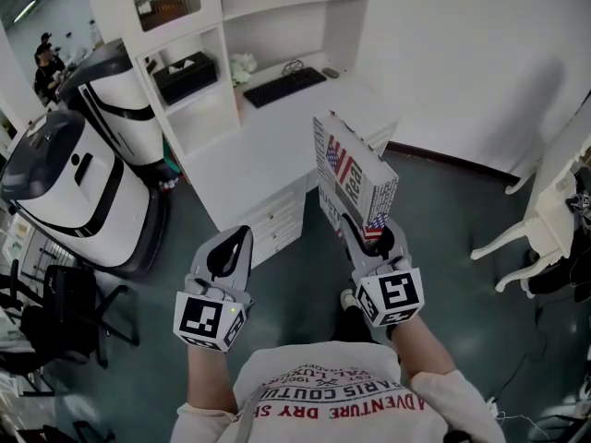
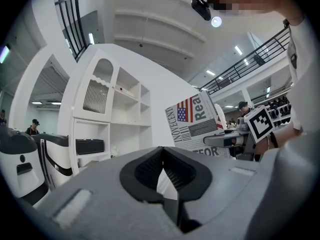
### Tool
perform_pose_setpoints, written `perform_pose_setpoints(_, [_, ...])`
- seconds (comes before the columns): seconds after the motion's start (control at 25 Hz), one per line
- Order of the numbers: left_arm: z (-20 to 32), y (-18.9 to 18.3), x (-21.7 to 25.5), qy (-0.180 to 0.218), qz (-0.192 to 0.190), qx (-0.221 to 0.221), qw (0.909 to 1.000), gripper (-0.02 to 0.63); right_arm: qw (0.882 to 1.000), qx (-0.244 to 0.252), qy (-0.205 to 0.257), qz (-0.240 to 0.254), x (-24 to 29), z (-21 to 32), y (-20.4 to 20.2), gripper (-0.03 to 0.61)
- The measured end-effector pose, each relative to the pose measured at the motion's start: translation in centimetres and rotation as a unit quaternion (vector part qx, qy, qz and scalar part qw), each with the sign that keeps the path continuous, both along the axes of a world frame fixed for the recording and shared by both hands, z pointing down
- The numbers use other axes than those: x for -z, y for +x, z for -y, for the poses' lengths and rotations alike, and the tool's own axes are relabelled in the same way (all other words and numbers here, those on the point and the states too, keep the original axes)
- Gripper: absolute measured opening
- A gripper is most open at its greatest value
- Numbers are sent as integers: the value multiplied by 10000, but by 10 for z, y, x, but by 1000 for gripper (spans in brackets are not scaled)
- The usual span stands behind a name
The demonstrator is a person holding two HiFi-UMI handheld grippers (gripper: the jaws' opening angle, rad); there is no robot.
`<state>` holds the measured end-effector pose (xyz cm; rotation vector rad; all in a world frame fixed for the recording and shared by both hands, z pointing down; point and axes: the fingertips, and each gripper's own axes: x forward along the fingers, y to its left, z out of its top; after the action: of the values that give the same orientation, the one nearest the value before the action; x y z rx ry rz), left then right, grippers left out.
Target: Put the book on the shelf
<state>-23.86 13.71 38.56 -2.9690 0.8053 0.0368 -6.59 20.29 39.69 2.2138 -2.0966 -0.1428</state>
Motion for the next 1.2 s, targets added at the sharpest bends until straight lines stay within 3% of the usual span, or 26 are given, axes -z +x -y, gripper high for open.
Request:
perform_pose_setpoints(0.24, [41,34,-15,-93,180,302,9993,5,9996,267,-26,24,-5,52,43,152])
perform_pose_setpoints(0.4, [76,66,-12,-90,154,787,9967,5,9985,519,11,158,-4,96,88,152])
perform_pose_setpoints(0.88, [177,218,24,108,-28,1646,9863,5,9896,1432,-41,97,19,237,243,152])
perform_pose_setpoints(1.2, [215,264,16,9,114,2151,9765,5,9800,1989,-52,63,25,304,285,152])
